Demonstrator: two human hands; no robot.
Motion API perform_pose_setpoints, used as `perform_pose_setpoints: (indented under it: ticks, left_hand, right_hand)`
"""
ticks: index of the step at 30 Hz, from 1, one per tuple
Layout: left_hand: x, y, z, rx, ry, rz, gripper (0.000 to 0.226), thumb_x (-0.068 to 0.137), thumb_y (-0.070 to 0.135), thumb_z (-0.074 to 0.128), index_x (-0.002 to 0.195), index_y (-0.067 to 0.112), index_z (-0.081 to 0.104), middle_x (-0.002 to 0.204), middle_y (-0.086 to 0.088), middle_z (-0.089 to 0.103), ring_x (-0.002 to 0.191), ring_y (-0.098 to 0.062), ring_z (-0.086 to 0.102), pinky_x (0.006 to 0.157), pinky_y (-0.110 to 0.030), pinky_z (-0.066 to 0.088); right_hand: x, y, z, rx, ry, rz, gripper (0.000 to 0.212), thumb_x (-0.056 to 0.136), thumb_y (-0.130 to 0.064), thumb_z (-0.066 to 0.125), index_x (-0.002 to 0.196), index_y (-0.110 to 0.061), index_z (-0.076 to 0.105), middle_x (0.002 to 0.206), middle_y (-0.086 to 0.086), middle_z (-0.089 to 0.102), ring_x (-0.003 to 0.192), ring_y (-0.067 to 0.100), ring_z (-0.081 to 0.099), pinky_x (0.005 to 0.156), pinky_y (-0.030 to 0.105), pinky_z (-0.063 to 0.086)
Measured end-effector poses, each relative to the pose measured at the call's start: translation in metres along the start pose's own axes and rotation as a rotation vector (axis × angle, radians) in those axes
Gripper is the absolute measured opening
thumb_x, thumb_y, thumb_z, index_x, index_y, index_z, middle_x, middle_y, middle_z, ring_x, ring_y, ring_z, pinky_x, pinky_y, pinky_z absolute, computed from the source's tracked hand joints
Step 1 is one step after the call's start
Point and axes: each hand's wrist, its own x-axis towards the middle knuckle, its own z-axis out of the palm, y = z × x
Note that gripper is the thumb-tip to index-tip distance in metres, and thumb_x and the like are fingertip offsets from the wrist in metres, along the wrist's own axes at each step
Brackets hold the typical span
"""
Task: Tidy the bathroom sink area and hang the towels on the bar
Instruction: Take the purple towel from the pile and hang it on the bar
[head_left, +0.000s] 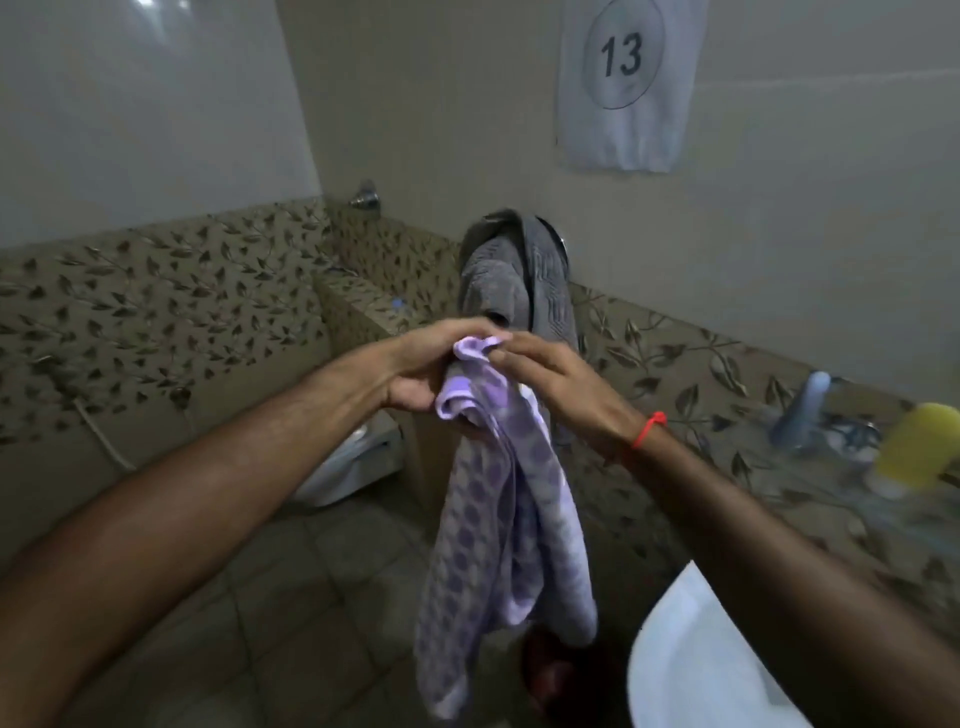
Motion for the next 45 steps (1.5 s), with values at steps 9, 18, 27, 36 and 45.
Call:
perform_pose_setpoints:
  ticks: [9, 18, 27, 36, 45]
  left_hand:
    - [-0.038, 0.010, 0.010, 0.537, 0.406, 0.244, 0.026, 0.071, -0.005, 0.049, 0.066, 0.013, 0.067, 0.060, -0.007, 0.050, 0.049, -0.010, 0.044, 0.048, -0.022, 0.031]
    - [-0.078, 0.060, 0.031, 0.900, 0.559, 0.302, 0.038, 0.089, -0.017, 0.042, 0.084, 0.006, 0.071, 0.056, 0.010, 0.068, 0.046, -0.001, 0.060, 0.044, -0.015, 0.048]
    - [-0.093, 0.081, 0.007, 1.198, 0.656, 0.415, 0.039, 0.086, -0.006, 0.049, 0.092, 0.019, 0.079, 0.075, 0.021, 0.074, 0.075, 0.003, 0.065, 0.063, -0.010, 0.051]
    - [-0.081, 0.046, -0.042, 1.293, 1.061, 0.351, 0.037, 0.071, -0.002, 0.048, 0.083, 0.019, 0.076, 0.077, 0.002, 0.071, 0.086, -0.022, 0.071, 0.063, -0.021, 0.045]
    - [-0.055, 0.093, 0.033, 1.403, 1.007, 0.690, 0.046, 0.072, -0.008, 0.047, 0.089, 0.020, 0.079, 0.088, -0.002, 0.078, 0.083, -0.015, 0.068, 0.070, -0.018, 0.046]
  right_hand:
    - [-0.027, 0.056, -0.029, 0.211, -0.152, 0.159, 0.049, 0.087, 0.009, 0.064, 0.129, -0.009, 0.049, 0.127, 0.022, 0.058, 0.110, 0.027, 0.057, 0.099, 0.054, 0.047]
    - [-0.027, 0.067, -0.021, -0.172, -0.022, 0.019, 0.040, 0.083, -0.013, 0.079, 0.113, -0.007, 0.053, 0.103, 0.012, 0.054, 0.096, 0.022, 0.049, 0.090, 0.042, 0.043]
    - [-0.011, 0.055, -0.030, -0.589, -0.326, 0.063, 0.036, 0.091, -0.057, 0.059, 0.114, -0.030, 0.064, 0.103, 0.000, 0.069, 0.096, 0.018, 0.061, 0.085, 0.036, 0.040]
    - [-0.009, 0.015, -0.103, -0.478, -0.185, -0.045, 0.050, 0.093, -0.064, 0.045, 0.093, -0.023, 0.074, 0.076, -0.010, 0.066, 0.069, 0.002, 0.058, 0.072, 0.024, 0.051]
    - [0.016, 0.001, 0.020, 0.194, -0.013, 0.091, 0.022, 0.101, -0.010, 0.053, 0.121, -0.004, 0.058, 0.108, 0.009, 0.066, 0.100, 0.018, 0.061, 0.100, 0.048, 0.052]
